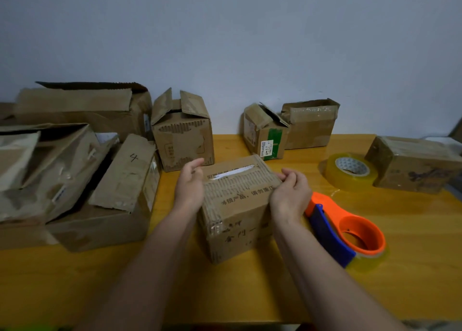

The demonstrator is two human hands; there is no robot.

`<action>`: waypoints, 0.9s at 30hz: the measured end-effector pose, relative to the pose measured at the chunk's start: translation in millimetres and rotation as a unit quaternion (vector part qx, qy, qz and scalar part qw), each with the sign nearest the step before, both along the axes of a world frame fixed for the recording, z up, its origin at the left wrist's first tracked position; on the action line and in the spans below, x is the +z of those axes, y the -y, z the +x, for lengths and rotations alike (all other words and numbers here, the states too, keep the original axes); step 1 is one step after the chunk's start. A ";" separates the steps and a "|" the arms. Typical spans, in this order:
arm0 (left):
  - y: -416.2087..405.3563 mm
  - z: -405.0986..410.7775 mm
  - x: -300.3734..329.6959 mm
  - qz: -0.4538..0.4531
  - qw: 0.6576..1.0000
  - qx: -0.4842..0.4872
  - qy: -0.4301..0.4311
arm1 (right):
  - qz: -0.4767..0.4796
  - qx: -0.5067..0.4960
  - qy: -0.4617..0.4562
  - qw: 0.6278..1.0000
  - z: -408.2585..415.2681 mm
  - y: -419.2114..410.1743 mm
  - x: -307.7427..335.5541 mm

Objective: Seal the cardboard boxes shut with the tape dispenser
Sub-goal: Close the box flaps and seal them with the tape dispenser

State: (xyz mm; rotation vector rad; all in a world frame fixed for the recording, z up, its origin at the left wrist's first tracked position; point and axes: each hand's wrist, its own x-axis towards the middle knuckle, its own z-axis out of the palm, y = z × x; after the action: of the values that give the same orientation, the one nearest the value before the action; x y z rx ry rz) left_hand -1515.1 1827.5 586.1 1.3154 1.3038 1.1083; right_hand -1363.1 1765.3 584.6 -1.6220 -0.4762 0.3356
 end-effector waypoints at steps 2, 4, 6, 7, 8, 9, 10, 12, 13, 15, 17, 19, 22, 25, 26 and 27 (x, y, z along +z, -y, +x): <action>1.2 1.9 -2.2 -0.004 0.999 0.029 0.044 | 0.048 -0.023 -0.042 0.998 -2.8 -2.8 -6.5; 3.9 3.9 -3.5 -0.005 0.996 0.044 0.083 | 0.074 -0.030 -0.052 0.995 -4.7 -2.6 -13.0; 9.0 8.2 -6.4 -0.002 0.993 0.066 0.100 | 0.064 -0.020 -0.051 0.996 -3.3 -3.8 -21.3; 12.6 10.2 -7.9 -0.001 0.992 0.080 0.102 | 0.046 0.000 -0.053 0.998 -0.3 -4.7 -23.6; 15.9 12.3 -8.1 0.000 0.991 0.093 0.101 | 0.018 0.033 -0.054 0.998 5.0 -7.1 -23.4; 18.9 13.8 -7.5 0.002 0.990 0.103 0.095 | -0.018 0.070 -0.059 0.996 11.8 -9.4 -20.4; 21.7 14.8 -7.2 0.004 0.990 0.113 0.085 | -0.050 0.104 -0.073 0.991 18.8 -10.9 -15.8; 28.0 15.1 -6.7 0.003 0.990 0.124 0.061 | -0.054 0.130 -0.126 0.982 28.7 -7.0 -5.2; 31.2 14.3 -7.7 0.001 0.991 0.126 0.049 | -0.032 0.114 -0.134 0.984 29.6 -0.5 -1.7; 37.3 12.0 -9.2 0.002 0.991 0.127 0.039 | 0.005 0.069 -0.094 0.993 14.9 23.6 -0.3; 42.2 11.8 -6.0 0.014 0.989 0.139 0.039 | 0.057 0.061 -0.046 0.995 -18.2 52.3 -5.9; 48.3 12.7 -2.5 0.017 0.986 0.162 0.028 | 0.104 0.110 -0.043 0.987 -52.2 69.9 -9.9; 71.7 17.0 -8.1 0.021 0.984 0.179 0.010 | 0.099 0.147 -0.067 0.982 -69.8 69.7 -5.3; 97.8 20.7 -20.0 0.046 0.980 0.194 0.021 | 0.085 0.151 -0.074 0.982 -55.8 64.8 -1.8; 100.7 22.0 -22.2 0.043 0.979 0.197 0.040 | 0.081 0.165 -0.062 0.981 -52.4 64.3 -3.4; 101.8 22.9 -24.0 0.034 0.978 0.198 0.056 | 0.075 0.179 -0.041 0.980 -50.6 64.8 -6.2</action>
State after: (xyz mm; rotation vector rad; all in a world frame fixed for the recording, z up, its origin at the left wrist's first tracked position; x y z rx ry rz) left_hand -1492.3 1725.7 562.0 1.0468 1.4927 1.4907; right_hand -1413.6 1700.5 578.4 -1.3683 -0.7150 0.6193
